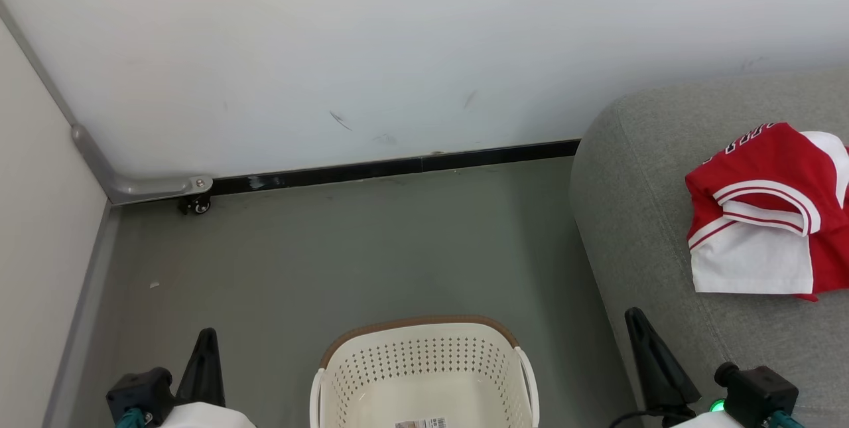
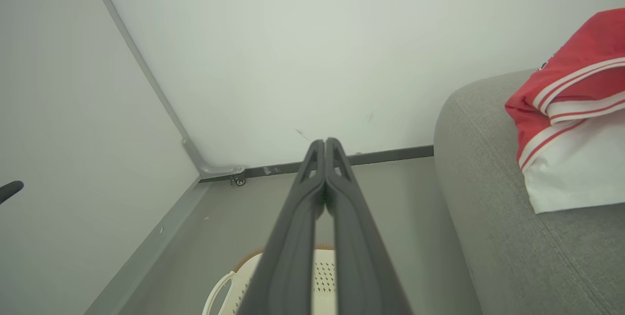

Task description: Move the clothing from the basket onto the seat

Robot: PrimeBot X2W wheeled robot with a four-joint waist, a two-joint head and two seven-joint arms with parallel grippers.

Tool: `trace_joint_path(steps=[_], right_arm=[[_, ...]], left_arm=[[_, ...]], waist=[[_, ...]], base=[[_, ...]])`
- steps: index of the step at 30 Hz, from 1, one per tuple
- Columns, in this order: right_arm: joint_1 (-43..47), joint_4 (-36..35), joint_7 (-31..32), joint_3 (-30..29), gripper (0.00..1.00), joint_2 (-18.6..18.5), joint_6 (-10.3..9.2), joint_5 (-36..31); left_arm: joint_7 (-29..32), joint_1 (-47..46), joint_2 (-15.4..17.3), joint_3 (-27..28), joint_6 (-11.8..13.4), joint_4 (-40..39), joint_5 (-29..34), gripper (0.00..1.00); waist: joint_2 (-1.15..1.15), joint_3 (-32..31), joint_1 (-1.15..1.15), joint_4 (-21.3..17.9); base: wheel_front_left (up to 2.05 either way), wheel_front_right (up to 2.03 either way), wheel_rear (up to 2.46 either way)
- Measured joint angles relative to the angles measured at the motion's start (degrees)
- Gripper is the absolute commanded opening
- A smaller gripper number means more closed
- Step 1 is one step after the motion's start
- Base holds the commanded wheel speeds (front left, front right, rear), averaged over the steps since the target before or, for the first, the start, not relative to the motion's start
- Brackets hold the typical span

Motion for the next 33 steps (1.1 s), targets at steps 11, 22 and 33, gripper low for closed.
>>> trace_joint_path(steps=[11,22,33], right_arm=[[-0.1,-0.4,0.8,-1.7,0.0,0.0,0.0,12.9],[-0.4,-0.2,2.9,-2.8,0.0,-0.8,0.0,23.1],[-0.7,0.4,4.2,-3.3,0.0,-1.4,0.0,33.4]], left_arm=[[3.6,-0.8,-0.4,1.6,-2.3,0.4,-11.0,0.0],[6.2,-1.0,-0.7,3.2,-4.2,0.4,-20.2,0.0],[8.5,-1.9,-1.1,4.4,-6.2,0.2,-29.6,0.0]], waist=[[0.0,0.2,0.18,0.6],[0.0,-0.1,0.79,1.1],[0.0,-0.3,0.99,1.4]], base=[[0.0,0.0,0.0],[0.0,0.0,0.0],[0.0,0.0,0.0]])
